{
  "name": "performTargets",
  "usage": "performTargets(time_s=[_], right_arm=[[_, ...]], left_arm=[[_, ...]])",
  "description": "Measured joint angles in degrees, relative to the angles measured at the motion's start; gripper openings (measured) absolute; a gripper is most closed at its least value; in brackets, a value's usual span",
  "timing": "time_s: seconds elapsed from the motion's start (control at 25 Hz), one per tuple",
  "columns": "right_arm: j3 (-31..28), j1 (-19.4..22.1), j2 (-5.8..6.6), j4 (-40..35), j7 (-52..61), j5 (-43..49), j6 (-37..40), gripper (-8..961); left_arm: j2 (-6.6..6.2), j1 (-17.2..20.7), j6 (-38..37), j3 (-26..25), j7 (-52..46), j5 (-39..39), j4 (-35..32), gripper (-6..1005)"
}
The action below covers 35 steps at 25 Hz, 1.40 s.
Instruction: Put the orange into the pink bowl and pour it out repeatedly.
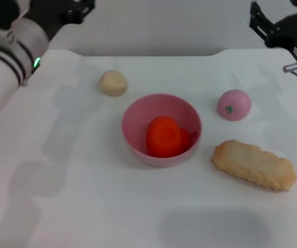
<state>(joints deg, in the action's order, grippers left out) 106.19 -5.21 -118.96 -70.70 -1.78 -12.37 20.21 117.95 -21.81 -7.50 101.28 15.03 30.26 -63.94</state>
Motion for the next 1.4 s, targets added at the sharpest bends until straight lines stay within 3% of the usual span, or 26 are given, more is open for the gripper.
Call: performTargets(time_s=[0.04,0.08,0.28,0.36,0.8,1.4], right_arm=[[-0.25,-0.44,0.01,2.29,0.72,-0.17,2.03,813],[-0.41,-0.78,-0.01,4.63,1.19,-0.27,4.46,813],[-0.56,-2.34,-0.19,16.97,2.66,-5.53,20.24,813],[-0.58,-3.19,-0.14,20.67,2.64,-8.05,23.25,813],[-1.32,-6.33,-0.04,27.64,2.4,-10.8,24.41,813],[-1.37,-6.92,0.02,29.34,2.32,-10.84,24.28,813]], left_arm=[[0.0,0.0,0.0,0.0,0.0,0.0,0.0,777],[0.0,1.67,-10.12,1.5,0.38,-0.01,5.37,779],[0.04,1.75,-13.91,2.18,0.19,0.07,8.34,788],[0.3,1.54,-20.09,3.12,-4.1,0.47,15.78,789],[0.19,0.71,-28.46,5.21,-10.84,0.08,24.4,783],[0.31,0.62,-28.82,7.45,-11.73,0.35,24.58,788]])
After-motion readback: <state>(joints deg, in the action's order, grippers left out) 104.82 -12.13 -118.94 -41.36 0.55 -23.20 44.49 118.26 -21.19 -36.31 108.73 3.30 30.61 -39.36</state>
